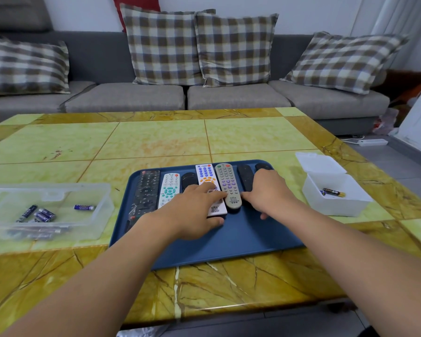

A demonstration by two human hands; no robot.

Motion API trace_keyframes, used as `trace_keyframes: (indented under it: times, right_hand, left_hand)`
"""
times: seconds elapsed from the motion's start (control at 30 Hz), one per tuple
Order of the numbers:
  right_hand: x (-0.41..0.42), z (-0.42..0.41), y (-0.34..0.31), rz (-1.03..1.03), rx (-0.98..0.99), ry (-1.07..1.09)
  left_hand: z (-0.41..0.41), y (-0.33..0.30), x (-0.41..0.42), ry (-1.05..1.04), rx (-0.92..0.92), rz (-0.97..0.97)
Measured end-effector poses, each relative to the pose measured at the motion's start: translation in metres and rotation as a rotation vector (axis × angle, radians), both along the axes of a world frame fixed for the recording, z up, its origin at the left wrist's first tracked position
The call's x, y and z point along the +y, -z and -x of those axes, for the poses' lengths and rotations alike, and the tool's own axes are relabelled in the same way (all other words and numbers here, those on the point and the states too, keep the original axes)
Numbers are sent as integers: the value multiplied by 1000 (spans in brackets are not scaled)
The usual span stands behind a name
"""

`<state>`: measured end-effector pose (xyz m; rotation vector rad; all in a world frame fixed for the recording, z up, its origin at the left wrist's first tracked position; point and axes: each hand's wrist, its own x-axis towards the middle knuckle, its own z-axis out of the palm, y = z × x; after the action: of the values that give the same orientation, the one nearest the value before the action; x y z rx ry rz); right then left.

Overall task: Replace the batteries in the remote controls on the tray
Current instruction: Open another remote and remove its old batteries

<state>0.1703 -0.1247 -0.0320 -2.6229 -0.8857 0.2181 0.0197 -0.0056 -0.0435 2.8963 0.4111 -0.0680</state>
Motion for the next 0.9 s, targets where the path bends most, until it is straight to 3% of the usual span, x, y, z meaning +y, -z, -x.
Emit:
trace_keyframes:
  times: [0.17,0.33,0.57,0.7,0.77,0.83,0.9]
  right_hand:
    - [8,7,-10,-148,-130,-65]
    - [18,23,-5,-60,26,-82]
    - [15,17,-8,-140,386,-5]
    - [9,5,-27,-480,852,131]
    - [-1,4,-40,-647,952,44]
    - [-8,6,-49,-761,829,-126]
    - [-13,6,-52,-798,477,-254]
  left_hand:
    - [0,3,3,24,-32,16]
    - [2,0,7,14,-50,44]
    - [4,-7,2,12,-63,55]
    - [8,-11,1,-6,-75,115]
    - [8,-12,1,-77,-163,169]
    - [3,-19,0,-272,-383,329]
    - [0,-35,-3,-523,-570,835]
